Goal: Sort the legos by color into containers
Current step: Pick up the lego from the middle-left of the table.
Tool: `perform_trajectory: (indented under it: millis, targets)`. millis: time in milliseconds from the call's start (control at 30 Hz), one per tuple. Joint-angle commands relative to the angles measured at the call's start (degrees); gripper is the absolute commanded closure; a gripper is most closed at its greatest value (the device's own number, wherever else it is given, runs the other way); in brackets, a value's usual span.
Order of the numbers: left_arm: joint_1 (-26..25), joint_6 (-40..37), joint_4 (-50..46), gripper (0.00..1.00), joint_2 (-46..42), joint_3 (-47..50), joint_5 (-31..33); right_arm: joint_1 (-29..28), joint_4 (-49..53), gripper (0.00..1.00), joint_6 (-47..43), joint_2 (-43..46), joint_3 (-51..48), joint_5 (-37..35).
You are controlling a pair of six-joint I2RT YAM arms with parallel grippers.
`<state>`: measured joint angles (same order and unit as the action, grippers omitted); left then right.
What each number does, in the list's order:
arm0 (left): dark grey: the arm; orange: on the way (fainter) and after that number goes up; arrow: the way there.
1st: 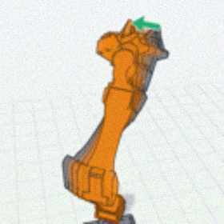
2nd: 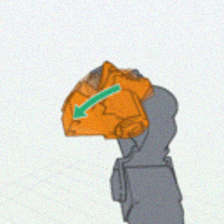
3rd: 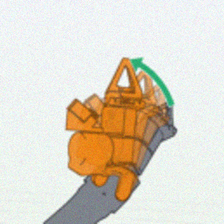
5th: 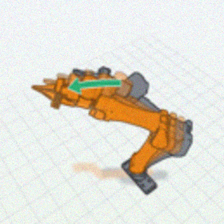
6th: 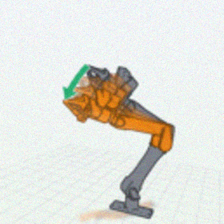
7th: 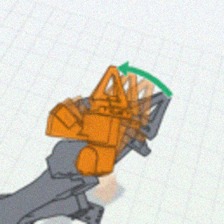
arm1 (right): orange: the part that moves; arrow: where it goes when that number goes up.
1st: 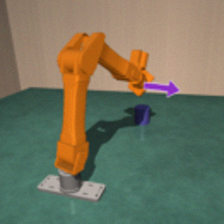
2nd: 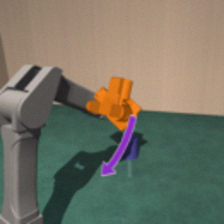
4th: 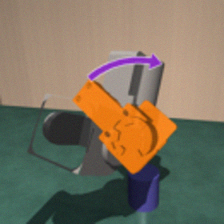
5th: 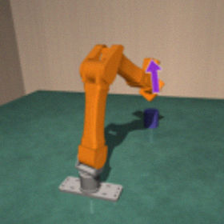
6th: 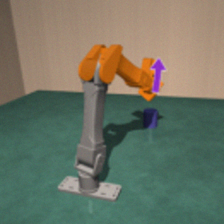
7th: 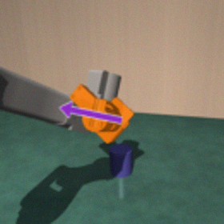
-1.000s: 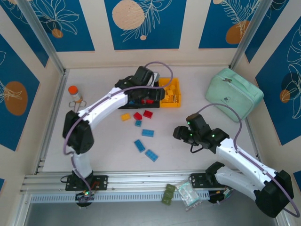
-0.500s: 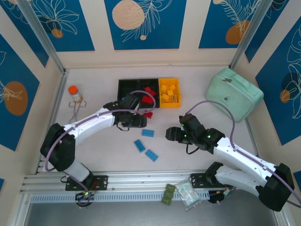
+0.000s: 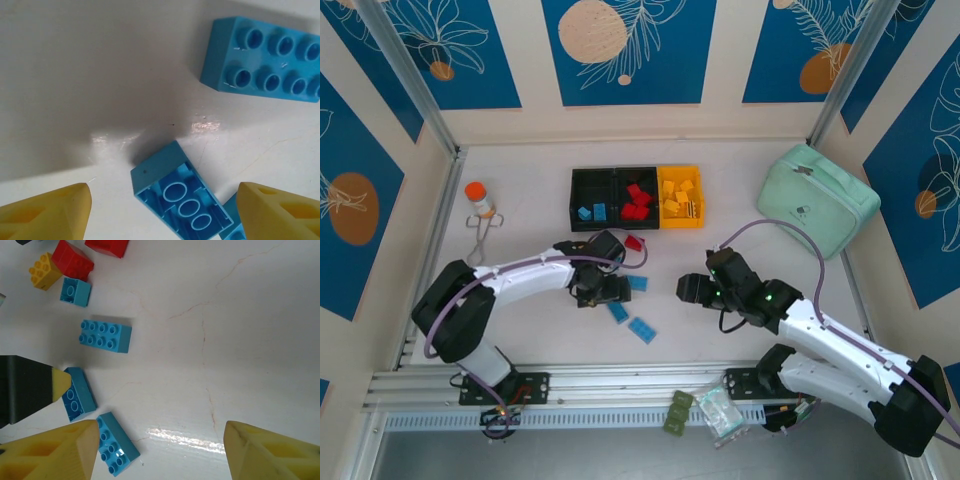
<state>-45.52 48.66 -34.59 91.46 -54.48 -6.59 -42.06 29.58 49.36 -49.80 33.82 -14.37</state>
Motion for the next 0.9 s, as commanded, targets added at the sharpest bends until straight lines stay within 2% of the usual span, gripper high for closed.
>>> perform_trajectory:
  millis: [0, 133, 267, 400, 533, 867]
  targets:
    - [-0.5, 1.5, 0.1, 0.24, 2.4, -0.9, -2.7, -0.5, -0.1, 0.33, 1.1, 1.0, -1.1, -1.3]
    - [-0.7, 1.2, -0.5, 0.28, 4.0, -1.8, -3.2, -0.4, 0.0, 0.33, 1.9, 1.4, -1.8, -2.0]
    - [-0.7, 0.9, 0.0, 0.4, 5.9, -2.2, -4.6, -0.3, -0.6, 0.33, 2.6, 1.6, -2.9, -2.4]
    - [-0.7, 0.7, 0.3, 0.57, 7.1, -2.8, -5.1, -0.1, -0.6, 0.33, 2.6, 1.6, -3.0, -2.3]
    - [-0.7, 0.3, -0.3, 0.66, 6.8, -3.2, -3.5, 0.0, -0.1, 0.33, 2.6, 1.6, -3.1, -2.5]
    - [1.0, -1.9, -1.6, 0.74, 3.9, -3.9, 0.2, -0.1, -3.0, 0.33, 0.5, 1.0, -2.8, 0.7]
